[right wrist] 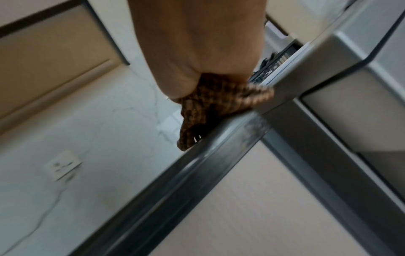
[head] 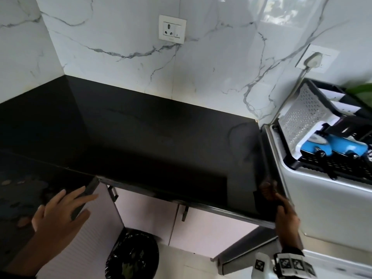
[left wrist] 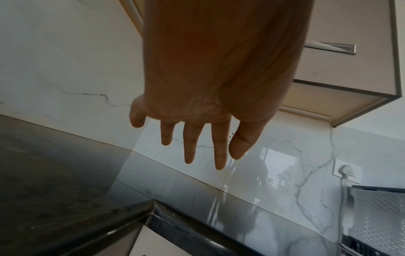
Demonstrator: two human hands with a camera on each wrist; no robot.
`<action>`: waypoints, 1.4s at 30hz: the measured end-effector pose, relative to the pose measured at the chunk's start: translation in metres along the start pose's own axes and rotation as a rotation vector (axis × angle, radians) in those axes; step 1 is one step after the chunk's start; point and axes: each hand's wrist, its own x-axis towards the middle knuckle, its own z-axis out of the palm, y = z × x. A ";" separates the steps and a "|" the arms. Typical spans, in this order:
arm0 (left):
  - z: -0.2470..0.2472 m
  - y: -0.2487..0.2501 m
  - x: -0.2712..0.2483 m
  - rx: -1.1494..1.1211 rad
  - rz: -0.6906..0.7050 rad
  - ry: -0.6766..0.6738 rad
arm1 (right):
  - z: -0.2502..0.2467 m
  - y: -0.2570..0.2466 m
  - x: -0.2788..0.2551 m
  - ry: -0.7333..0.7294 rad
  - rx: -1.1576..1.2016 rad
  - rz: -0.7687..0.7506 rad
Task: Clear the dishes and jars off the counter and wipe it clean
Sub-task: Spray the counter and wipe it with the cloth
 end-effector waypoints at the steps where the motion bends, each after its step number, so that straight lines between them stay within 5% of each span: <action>1: 0.003 -0.001 0.002 -0.012 0.014 -0.026 | 0.007 0.000 -0.007 -0.031 -0.020 -0.012; 7: 0.013 0.038 0.003 0.018 0.064 0.013 | 0.099 -0.035 -0.065 -0.292 0.068 -0.342; 13: 0.007 0.028 -0.007 0.005 0.032 0.013 | 0.183 -0.117 -0.118 -0.805 0.346 -0.139; 20: -0.033 0.017 -0.052 -0.046 -0.195 0.293 | 0.167 -0.165 -0.051 -0.702 0.825 0.024; 24: -0.043 -0.015 -0.069 -0.068 -0.317 0.373 | 0.176 -0.132 -0.017 -0.259 0.422 -0.037; 26: -0.047 -0.032 -0.073 -0.113 -0.359 0.405 | 0.211 -0.128 -0.028 -0.191 0.196 -0.029; 30: -0.060 -0.066 -0.074 -0.104 -0.447 0.396 | 0.286 -0.173 -0.113 -0.454 0.242 -0.167; 35: -0.077 -0.096 -0.075 -0.098 -0.503 0.452 | 0.371 -0.247 -0.198 -1.061 0.335 -0.143; 40: -0.103 -0.138 -0.091 -0.178 -0.577 0.516 | 0.392 -0.296 -0.176 -1.143 0.469 -0.045; 42: -0.113 -0.157 -0.098 -0.209 -0.604 0.560 | 0.389 -0.309 -0.150 -1.079 0.441 -0.135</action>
